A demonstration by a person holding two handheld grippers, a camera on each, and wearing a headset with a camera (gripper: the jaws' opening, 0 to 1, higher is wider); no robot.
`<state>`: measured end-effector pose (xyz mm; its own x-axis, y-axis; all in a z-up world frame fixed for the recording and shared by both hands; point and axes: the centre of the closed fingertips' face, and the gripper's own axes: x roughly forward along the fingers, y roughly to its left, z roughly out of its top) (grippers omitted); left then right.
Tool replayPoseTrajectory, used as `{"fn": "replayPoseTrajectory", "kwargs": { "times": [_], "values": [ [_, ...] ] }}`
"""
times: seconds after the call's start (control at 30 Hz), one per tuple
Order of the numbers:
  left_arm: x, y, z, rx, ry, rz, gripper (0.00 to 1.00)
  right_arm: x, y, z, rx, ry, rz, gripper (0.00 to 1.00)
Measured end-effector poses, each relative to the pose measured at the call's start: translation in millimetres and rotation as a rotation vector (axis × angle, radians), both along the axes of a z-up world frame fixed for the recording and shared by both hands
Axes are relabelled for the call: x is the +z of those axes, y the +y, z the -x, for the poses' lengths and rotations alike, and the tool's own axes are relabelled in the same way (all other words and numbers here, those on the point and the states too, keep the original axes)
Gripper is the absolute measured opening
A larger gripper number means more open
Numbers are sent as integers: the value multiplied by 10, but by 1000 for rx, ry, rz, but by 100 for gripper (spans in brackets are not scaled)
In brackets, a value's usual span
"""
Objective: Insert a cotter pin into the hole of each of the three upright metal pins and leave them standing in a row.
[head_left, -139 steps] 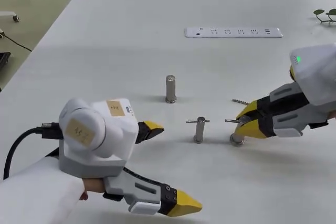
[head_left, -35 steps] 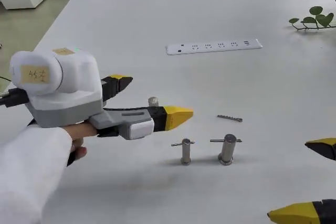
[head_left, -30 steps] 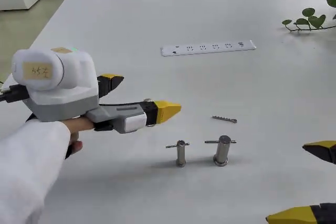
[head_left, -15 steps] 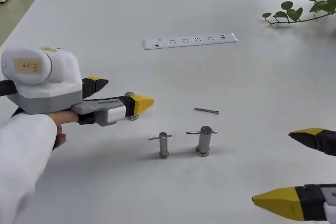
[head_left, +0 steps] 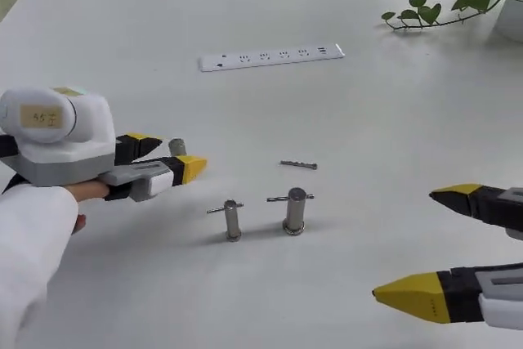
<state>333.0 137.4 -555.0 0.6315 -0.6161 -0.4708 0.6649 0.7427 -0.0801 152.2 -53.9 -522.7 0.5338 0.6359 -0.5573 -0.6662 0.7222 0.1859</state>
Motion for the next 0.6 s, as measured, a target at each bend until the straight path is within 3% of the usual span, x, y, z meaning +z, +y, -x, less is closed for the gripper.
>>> {"fn": "replayPoseTrajectory", "kwargs": {
  "times": [0.17,0.27,0.33,0.4,0.47,0.6],
  "values": [
    [-100,5,-29,-2,1,-36,24,22,25,-17,-5,-4,-7,94],
    [-84,-7,-53,-5,-16,-31,17,14,31,-6,-5,1,-7,94],
    [-76,8,-84,-12,-39,-56,10,-13,15,-2,-15,11,-1,94],
    [-77,10,-66,-29,-22,-45,10,-32,7,10,-15,8,8,93],
    [-88,16,-72,-36,-45,-60,10,-40,11,16,-16,10,7,93],
    [-94,72,-110,12,-32,-51,9,-53,49,29,-4,13,5,93]
  ]
}}
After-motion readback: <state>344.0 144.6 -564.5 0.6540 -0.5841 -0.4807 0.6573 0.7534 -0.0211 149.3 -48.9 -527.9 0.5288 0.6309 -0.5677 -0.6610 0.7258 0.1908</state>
